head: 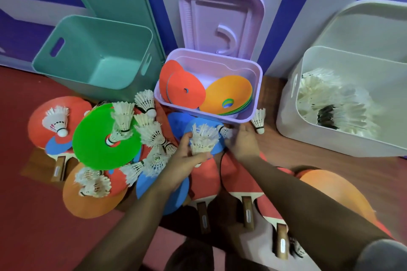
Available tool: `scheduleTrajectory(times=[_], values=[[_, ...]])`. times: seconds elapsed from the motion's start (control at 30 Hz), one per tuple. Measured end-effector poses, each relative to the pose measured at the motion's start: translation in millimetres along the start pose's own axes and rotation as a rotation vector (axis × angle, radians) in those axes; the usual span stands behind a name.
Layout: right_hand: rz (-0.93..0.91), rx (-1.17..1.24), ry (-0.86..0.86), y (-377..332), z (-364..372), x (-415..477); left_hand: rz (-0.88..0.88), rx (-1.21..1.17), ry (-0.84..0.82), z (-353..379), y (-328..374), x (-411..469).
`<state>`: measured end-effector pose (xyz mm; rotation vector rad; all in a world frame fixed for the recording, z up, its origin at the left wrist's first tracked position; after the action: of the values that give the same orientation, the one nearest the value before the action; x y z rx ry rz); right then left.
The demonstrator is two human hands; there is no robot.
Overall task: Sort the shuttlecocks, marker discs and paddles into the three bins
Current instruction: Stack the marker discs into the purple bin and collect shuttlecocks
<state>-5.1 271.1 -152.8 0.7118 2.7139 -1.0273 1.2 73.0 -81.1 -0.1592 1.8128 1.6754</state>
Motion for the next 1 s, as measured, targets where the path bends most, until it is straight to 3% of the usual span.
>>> scheduleTrajectory(times=[0.27, 0.53, 0.77, 1.0], values=[[-0.157, 0.366, -0.039, -19.3, -83.7, -55.1, 0.038, 0.128, -0.041, -4.6, 9.4, -5.8], [-0.288, 0.573, -0.069, -34.6, -171.1, -85.9, 0.126, 0.296, -0.087, 9.2, 40.0, -11.1], [-0.279, 0.527, -0.141, -23.4, -190.6, -91.3, 0.268, 0.39, -0.238, 64.2, 70.8, -7.9], [-0.34, 0.399, 0.008, 13.2, -231.6, -92.0, 0.517, 0.627, -0.186, 127.2, 106.7, 5.8]])
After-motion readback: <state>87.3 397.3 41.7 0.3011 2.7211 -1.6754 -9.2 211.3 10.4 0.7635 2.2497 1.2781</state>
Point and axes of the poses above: each hand's wrist, its own x-axis towards the middle knuckle, its own z-axis out of the palm, y = z × x, the point moved 2 cm from there along x, towards the middle knuckle, and after that the axes turned 2 degrees about y, right-handed, at the moved point
